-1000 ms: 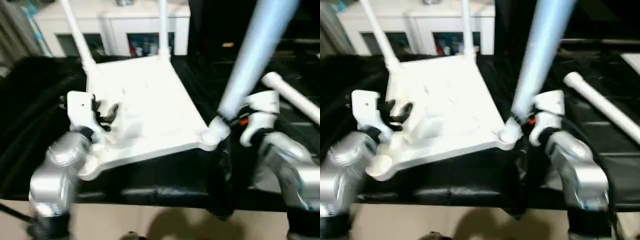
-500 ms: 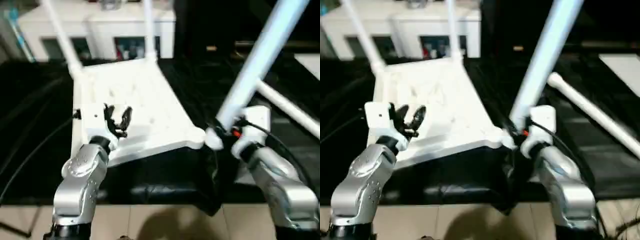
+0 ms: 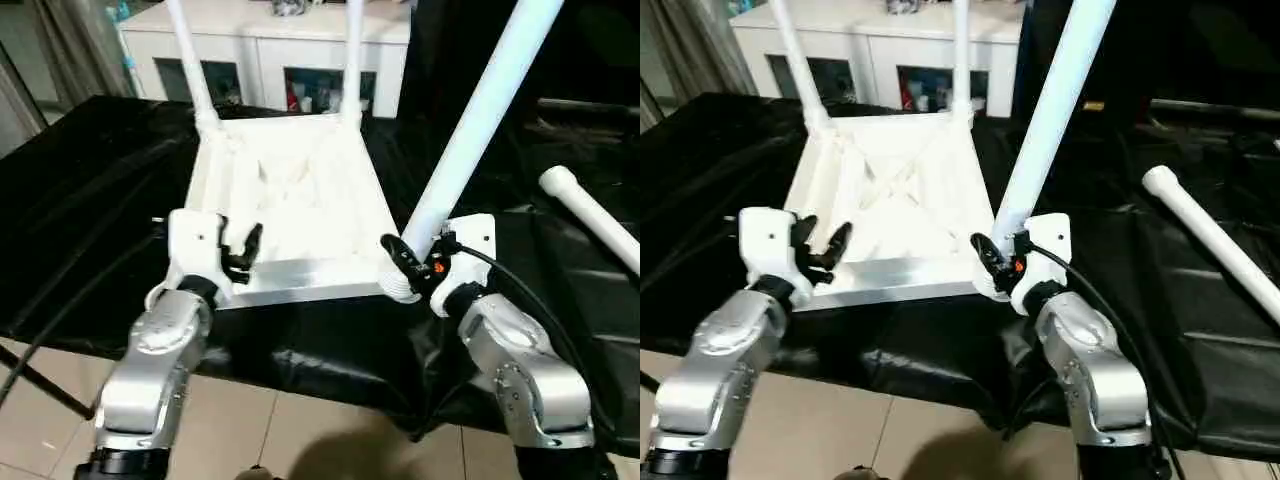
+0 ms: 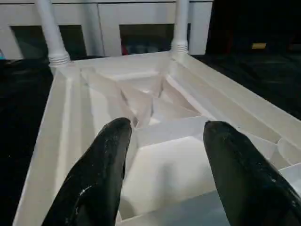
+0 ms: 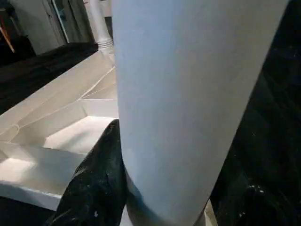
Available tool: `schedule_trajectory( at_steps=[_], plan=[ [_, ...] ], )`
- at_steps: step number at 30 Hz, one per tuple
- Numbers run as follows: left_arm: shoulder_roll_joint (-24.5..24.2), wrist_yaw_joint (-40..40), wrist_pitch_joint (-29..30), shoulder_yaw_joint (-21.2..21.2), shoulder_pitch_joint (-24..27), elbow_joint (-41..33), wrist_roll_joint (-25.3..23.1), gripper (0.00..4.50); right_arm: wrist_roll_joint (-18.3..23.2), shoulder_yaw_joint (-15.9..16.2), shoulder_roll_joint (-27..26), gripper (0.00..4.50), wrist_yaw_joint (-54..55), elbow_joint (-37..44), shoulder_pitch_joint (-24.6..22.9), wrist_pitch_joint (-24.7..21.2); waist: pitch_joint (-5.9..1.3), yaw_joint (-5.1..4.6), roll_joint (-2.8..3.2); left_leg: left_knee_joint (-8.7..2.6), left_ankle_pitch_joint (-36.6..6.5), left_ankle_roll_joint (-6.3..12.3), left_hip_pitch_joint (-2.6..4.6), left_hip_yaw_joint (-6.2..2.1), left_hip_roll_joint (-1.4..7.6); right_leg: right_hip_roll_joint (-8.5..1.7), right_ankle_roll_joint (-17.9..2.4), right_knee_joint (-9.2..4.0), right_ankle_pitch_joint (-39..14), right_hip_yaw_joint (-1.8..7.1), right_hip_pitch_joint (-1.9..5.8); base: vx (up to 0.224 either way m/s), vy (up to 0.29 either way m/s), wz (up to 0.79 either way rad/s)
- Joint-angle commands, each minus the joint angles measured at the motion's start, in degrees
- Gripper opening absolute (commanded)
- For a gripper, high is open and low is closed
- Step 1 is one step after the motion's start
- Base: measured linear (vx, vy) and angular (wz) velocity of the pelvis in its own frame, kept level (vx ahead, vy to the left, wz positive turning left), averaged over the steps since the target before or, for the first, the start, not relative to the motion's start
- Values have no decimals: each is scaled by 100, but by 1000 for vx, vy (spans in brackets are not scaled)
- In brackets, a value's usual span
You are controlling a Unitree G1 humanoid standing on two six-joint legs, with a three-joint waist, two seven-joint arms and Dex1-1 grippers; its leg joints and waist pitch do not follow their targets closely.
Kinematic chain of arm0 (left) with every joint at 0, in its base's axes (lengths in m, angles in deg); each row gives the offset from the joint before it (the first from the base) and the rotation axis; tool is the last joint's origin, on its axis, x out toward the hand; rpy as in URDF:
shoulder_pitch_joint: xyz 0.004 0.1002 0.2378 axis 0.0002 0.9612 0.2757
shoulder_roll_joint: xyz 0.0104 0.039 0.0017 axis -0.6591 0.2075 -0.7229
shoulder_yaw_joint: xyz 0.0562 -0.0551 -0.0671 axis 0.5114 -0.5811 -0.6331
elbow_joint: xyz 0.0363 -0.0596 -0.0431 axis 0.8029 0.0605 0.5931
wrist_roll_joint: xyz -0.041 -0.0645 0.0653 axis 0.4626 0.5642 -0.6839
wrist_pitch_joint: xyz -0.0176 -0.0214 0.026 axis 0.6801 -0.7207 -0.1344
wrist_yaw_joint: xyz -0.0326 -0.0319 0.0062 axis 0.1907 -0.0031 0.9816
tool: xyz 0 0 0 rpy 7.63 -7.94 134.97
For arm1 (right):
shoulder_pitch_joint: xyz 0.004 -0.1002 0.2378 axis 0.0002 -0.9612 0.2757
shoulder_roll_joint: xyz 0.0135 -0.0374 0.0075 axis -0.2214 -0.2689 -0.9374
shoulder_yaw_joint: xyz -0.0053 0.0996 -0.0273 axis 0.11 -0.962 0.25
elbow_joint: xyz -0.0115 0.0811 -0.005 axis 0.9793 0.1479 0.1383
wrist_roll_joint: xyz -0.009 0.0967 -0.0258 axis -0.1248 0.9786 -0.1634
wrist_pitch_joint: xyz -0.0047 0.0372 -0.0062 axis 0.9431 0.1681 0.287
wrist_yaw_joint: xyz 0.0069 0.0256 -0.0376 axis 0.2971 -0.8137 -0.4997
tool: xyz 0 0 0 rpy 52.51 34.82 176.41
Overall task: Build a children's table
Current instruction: Pick table leg, then insert table leg to table base
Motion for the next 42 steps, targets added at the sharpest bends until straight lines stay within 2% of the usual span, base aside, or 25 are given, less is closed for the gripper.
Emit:
schedule_trajectory(
  at_steps=[1, 3, 8, 10, 12, 15, 16, 17, 18, 19, 20, 22, 23, 24, 25, 26, 27, 28, 29, 30, 33, 36, 37, 39, 42],
  plan=[
    [-43, -159, 70, -7, -48, -7, 53, 282, -91, 162, 24, 185, -48, 97, -70, 67, -257, -48, 51, -470, -2295, -27, 202, -121, 336, -641, -141, -695, -2542, 381, 198, 0, 0, 0],
    [-43, -183, 87, -16, -79, 24, 56, 282, -93, 161, 9, 185, -63, 86, -76, 78, -176, -133, 36, -551, -3130, -80, 379, -125, 315, -613, -27, -826, -3253, 310, 238, 0, 0, 0],
    [-38, -272, 123, 9, -66, 28, 169, 282, -114, 80, 13, 185, -10, -62, 51, 152, -129, -273, 43, -605, -3442, 11, 571, -105, 268, -604, 91, -995, -3657, 197, 412, 0, 0, 0],
    [0, -248, 122, -9, -47, 33, 206, 282, -110, 61, 37, 185, 3, -63, 98, 150, -208, -294, 27, -640, -2783, 128, 411, -63, 230, -638, -118, -914, -3162, 320, 619, 73, 22, -8],
    [43, -241, 118, -20, -27, 54, 233, 282, -127, 79, 100, 185, -33, -32, 95, 166, -255, -291, -4, -603, -2140, 302, 338, 12, 186, -609, -357, -876, -2798, 370, 710, 75, 13, -5],
    [53, -282, 104, -3, 6, 62, 218, 282, -180, 151, 208, 185, -111, 9, 63, 164, -305, -273, 5, -547, -1528, 495, 349, 60, 158, -555, -628, -830, -2333, 380, 772, 93, -2, 3],
    [63, -293, 92, 16, 30, 60, 193, 282, -164, 166, 219, 185, -156, 29, 59, 171, -340, -285, 59, -606, -1713, 251, 890, 99, 383, -372, -763, -705, -1951, 459, 465, 150, -20, -15],
    [65, -292, 83, 32, 44, 57, 189, 282, -110, 177, 200, 185, -223, 76, 60, 227, -302, -372, 29, -745, -1730, 231, 1012, -15, 606, -326, -865, -442, -1202, 407, 364, 150, -20, -15],
    [65, -292, 83, 32, 44, 57, 189, 282, -110, 177, 200, 185, -223, 76, 60, 227, -313, -323, -68, -627, -1738, 613, 635, 108, 265, -517, -1131, -542, -631, 475, 678, 141, -30, -21],
    [63, -292, 80, 45, 51, 43, 196, 282, -94, 221, 223, 185, -278, 135, 66, 195, -319, -251, -97, -463, -1557, 674, 447, 230, 2, -549, -1262, -627, -562, 622, 876, 120, -27, 2],
    [73, -309, 51, 50, 69, 21, 219, 282, -134, 258, 250, 185, -276, 156, 76, 174, -433, -63, -149, -10, -505, 946, -94, 106, -148, -799, -1312, -712, -212, 961, 1341, 120, -27, 2],
    [81, -328, 28, 58, 90, 3, 234, 282, -166, 275, 266, 185, -262, 156, 80, 178, -508, -28, -69, 36, 436, 1002, -344, -59, -45, -709, -1052, -458, 1211, 869, 1346, 123, -2, 8],
    [46, -470, 46, 91, 146, -44, 324, 282, -151, 269, 255, 185, -240, 174, 80, 222, -581, -91, 81, -58, 1911, 1119, -118, -174, 89, -275, -449, 5, 2963, 483, 984, 103, 7, 7],
    [16, -604, 57, 111, 189, -86, 417, 282, -126, 258, 251, 185, -226, 199, 72, 228, -620, -291, 188, 78, 3667, 1986, 634, -699, 739, -326, 6, 420, 2511, 386, 147, 77, 2, -2],
    [-13, -746, 48, 129, 230, -134, 512, 282, -104, 242, 245, 185, -210, 225, 68, 216, -641, -446, 164, 146, 4936, 2447, 967, -1076, 1121, -642, 195, 469, 1592, 542, -261, 62, 5, -17],
    [-43, -902, 31, 152, 272, -184, 610, 282, -78, 219, 235, 185, -198, 255, 63, 201, -669, -564, 61, 367, 6964, 2522, 1185, -1457, 1217, -1101, 514, 476, 1128, 974, -658, 62, 5, -17],
    [-127, -1201, 10, 236, 344, -262, 741, 282, -55, 190, 233, 185, -200, 302, 58, 186, -554, -487, -199, 523, 5822, 1653, 334, -977, 206, -1002, 720, 168, 2318, 1144, -223, -42, 94, -22],
    [-232, -1511, 44, 354, 400, -303, 853, 282, -21, 163, 228, 185, -211, 341, 60, 165, -477, -385, -290, 365, 4518, 1419, 89, -671, -213, -663, 785, 56, 2718, 952, 50, -118, 133, 3],
    [-337, -1822, 98, 481, 449, -315, 962, 282, 24, 119, 214, 185, -249, 381, 68, 143, -427, -287, -226, 236, 2474, 1010, 3, -398, -355, -543, 375, -98, 2528, 830, 127, -118, 133, 3],
    [-337, -1822, 98, 481, 449, -315, 962, 282, 24, 119, 214, 185, -249, 381, 68, 143, -465, -312, -173, 84, 1249, 643, 1, -338, -267, -522, -42, -63, 2080, 788, 284, -93, 31, 13],
    [-753, -2887, 146, 939, 308, -36, 1105, 311, -34, 143, 320, 185, -338, 358, 132, 171, -316, -374, -107, -231, -534, 79, 53, -240, -99, -434, -559, -274, 146, 675, 250, -85, -28, -1],
    [-923, -3338, 72, 1184, 55, 306, 1005, 321, -55, 155, 427, 185, -426, 291, 206, 167, -188, -422, -95, -417, -2386, -353, 193, -139, -7, -434, -390, -499, -2397, 673, 149, -112, -23, 3],
    [-934, -3412, 32, 1239, -83, 496, 923, 331, -60, 153, 476, 185, -474, 262, 235, 164, -195, -394, -113, -404, -2502, -398, 305, -83, 13, -452, -270, -575, -2736, 710, 59, -101, -20, 8],
    [-1030, -3613, 35, 1415, -406, 917, 691, 355, -46, 163, 633, 185, -631, 226, 288, 169, -217, -377, -130, -412, -2373, -387, 321, -34, 26, -434, -167, -596, -2746, 724, 54, -94, -21, 11],
    [-1188, -3909, -161, 1675, -838, 1510, 367, 365, -49, 161, 872, 185, -854, 192, 351, 183, -250, -369, -172, -451, -1893, -350, 209, 13, 40, -444, -82, -572, -2486, 712, 138, -78, -13, 6]
  ],
)
